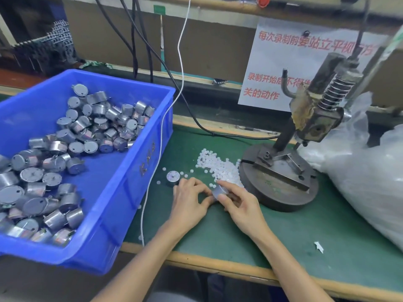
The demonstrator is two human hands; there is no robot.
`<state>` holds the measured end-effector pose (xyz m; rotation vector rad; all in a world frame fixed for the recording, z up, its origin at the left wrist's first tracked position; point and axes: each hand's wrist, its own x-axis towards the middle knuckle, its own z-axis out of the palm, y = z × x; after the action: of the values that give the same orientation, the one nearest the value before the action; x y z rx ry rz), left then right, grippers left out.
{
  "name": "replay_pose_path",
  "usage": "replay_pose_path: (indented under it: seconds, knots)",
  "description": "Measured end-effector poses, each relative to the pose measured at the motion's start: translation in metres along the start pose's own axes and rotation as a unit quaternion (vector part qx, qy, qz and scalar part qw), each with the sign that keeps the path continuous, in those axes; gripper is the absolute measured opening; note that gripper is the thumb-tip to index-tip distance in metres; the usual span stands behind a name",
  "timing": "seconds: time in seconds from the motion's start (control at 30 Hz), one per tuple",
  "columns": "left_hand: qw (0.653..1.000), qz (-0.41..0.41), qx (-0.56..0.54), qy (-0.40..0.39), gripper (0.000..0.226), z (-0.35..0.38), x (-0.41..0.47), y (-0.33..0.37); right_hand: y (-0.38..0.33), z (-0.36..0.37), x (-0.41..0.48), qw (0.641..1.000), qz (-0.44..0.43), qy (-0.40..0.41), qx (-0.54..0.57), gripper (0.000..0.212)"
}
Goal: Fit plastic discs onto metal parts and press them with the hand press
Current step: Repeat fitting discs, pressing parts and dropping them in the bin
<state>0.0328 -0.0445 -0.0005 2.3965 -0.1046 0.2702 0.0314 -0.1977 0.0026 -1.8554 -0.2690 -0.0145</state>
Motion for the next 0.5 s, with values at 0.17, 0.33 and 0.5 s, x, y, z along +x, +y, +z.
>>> replay_pose_path:
  seconds: [0.17,0.33,0.5]
  knots:
    - [1.000,0.006,-0.022,0.005,0.009,-0.0002,-0.0008,-0.0016,-0.0008,0.0016,0.0032,1.000,-0.017,0.002,-0.006,0.028]
    - [0.999,-0.002,-0.036,0.018,0.010,-0.0017,-0.0016,-0.0018,0.0042,-0.0021,0.0041,0.999,-0.016,0.004,-0.046,0.030]
    - [0.999,-0.004,-0.035,0.015,0.009,-0.0021,-0.0016,-0.0019,0.0053,-0.0021,0.0048,0.997,-0.025,-0.008,-0.076,0.033]
